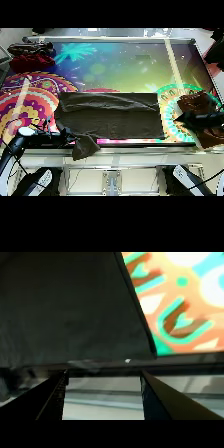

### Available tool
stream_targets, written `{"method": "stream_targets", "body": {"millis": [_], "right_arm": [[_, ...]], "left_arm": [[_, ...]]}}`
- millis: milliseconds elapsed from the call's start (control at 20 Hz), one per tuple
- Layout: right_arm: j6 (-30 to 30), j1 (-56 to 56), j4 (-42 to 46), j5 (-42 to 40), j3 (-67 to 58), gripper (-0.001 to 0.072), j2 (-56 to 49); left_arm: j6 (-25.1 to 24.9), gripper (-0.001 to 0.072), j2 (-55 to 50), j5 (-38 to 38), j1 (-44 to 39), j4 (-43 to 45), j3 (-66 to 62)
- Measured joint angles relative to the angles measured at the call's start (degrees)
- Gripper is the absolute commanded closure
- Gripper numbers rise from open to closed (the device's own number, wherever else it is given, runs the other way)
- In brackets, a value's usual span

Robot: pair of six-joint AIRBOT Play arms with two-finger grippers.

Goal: Fold the shirts.

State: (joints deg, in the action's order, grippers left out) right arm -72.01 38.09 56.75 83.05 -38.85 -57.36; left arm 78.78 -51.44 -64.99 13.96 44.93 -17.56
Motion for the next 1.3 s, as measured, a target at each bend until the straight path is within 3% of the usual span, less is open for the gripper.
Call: {"method": "stream_targets", "body": {"millis": [200, 300, 350, 450, 550, 1050, 1100, 1200, 1250, 1300], "right_arm": [[-0.74, 1.09, -2.56, -1.99, 13.42, 0.0206, 0.13], [-1.11, 1.29, -3.56, -4.98, 17.16, 0.0275, 0.13], [-1.16, 1.36, -4.20, -6.14, 18.25, 0.0275, 0.13], [-1.51, 1.42, -5.16, -9.01, 19.67, 0.0281, 0.15], [-1.75, 1.46, -6.32, -11.52, 20.39, 0.0332, 0.15], [-2.05, 1.51, -8.92, -17.38, 21.18, 0.0334, -1.03], [-2.12, 1.51, -9.42, -17.55, 21.18, 0.0357, -1.68], [-1.95, 1.51, -9.73, -18.25, 21.20, 0.0591, -3.04], [-1.51, 1.51, -9.73, -18.84, 21.20, 0.0668, -3.52], [-0.72, 1.51, -10.25, -19.54, 21.16, 0.0700, -3.89]], "left_arm": [[-0.33, 0.0696, 0.59, -0.11, 0.00, -0.28, 0.00], [-0.37, 0.0696, 0.72, -0.11, 0.00, -0.39, 0.00], [-0.37, 0.0696, 0.74, -0.13, 0.00, -0.39, 0.00], [-0.39, 0.0696, 0.79, -0.13, 0.00, -0.42, 0.00], [-0.39, 0.0696, 0.79, -0.13, 0.00, -0.42, 0.00], [-0.44, 0.0695, 0.81, 0.31, 0.00, -0.44, 0.00], [-0.44, 0.0696, 0.81, 0.48, 0.00, -0.44, 0.00], [-0.44, 0.0696, 0.81, 0.59, 0.00, -0.44, 0.00], [-0.44, 0.0696, 0.81, 0.66, 0.00, -0.44, 0.00], [-0.46, 0.0695, 0.81, 0.74, 0.02, -0.44, 0.00]]}}
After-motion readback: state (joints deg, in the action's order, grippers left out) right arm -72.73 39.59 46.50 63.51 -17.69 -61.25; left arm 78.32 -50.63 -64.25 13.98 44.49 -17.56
